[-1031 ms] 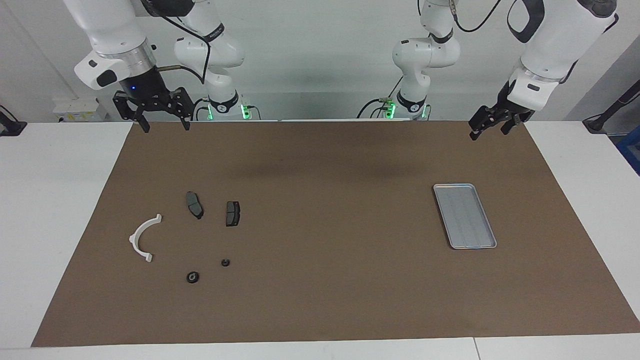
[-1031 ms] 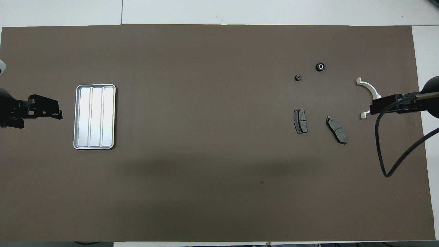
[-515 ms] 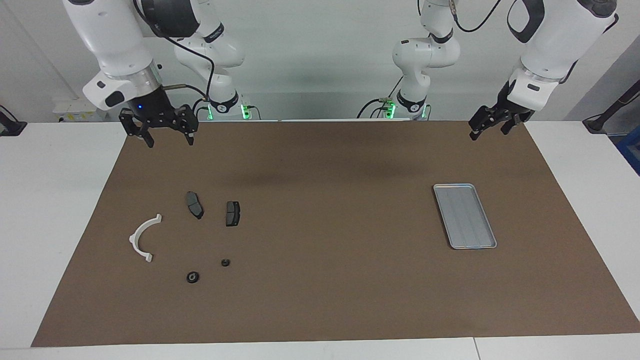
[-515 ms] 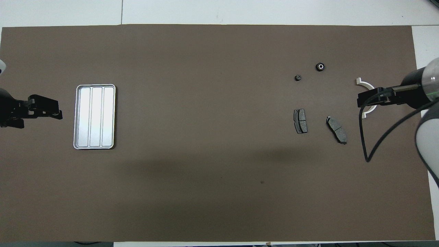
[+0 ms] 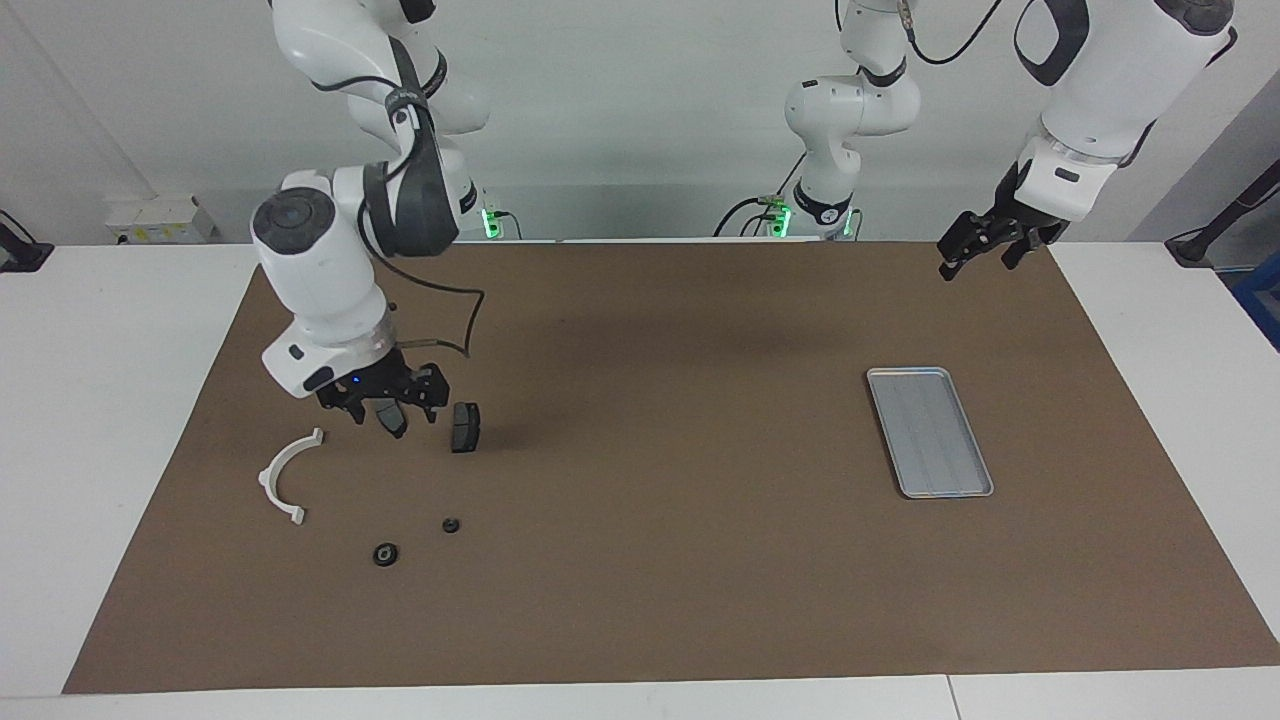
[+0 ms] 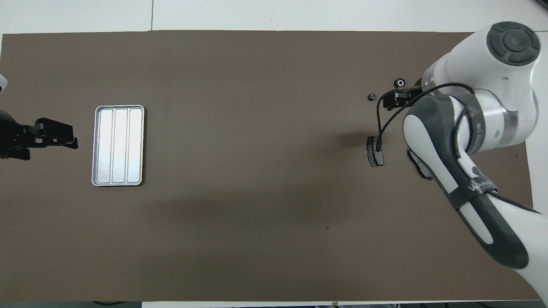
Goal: Pick bearing gear from pile to tray
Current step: 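Reach the right gripper to the small black bearing and grasp it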
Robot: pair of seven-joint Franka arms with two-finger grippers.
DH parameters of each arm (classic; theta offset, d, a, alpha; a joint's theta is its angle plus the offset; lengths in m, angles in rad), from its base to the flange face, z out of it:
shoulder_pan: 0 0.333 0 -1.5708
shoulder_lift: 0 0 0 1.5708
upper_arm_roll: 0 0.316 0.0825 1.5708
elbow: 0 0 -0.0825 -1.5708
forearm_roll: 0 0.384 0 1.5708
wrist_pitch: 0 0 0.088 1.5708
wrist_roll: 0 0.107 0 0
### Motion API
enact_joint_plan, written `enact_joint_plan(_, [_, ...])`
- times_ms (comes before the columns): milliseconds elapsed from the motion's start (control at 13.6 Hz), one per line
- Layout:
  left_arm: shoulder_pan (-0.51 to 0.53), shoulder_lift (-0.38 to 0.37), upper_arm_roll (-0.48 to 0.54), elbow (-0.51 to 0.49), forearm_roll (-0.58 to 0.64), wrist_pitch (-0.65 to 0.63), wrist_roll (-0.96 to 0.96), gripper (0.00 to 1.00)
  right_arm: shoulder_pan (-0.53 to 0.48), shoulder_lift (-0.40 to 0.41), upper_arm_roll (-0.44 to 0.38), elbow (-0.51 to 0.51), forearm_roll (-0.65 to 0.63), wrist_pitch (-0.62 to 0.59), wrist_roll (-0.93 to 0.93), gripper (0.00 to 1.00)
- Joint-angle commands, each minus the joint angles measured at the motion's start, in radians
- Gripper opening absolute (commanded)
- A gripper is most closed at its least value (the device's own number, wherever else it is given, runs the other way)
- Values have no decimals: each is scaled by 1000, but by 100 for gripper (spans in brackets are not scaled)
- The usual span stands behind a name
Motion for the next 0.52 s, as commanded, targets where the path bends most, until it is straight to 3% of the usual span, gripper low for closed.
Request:
enact_joint_plan(0, [6,-15,-4,-4,-5,-17,4,100,15,99,1,57,-17,53,74,100])
enact_joint_plan(221, [6,-15,-4,-4,-5,-17,4,100,20,263,-2,203,-20,40,103,100])
enact_joint_plan(442, [6,-15,-4,-4,-5,-17,4,100,22,322,-2,234,-39,40,116,100])
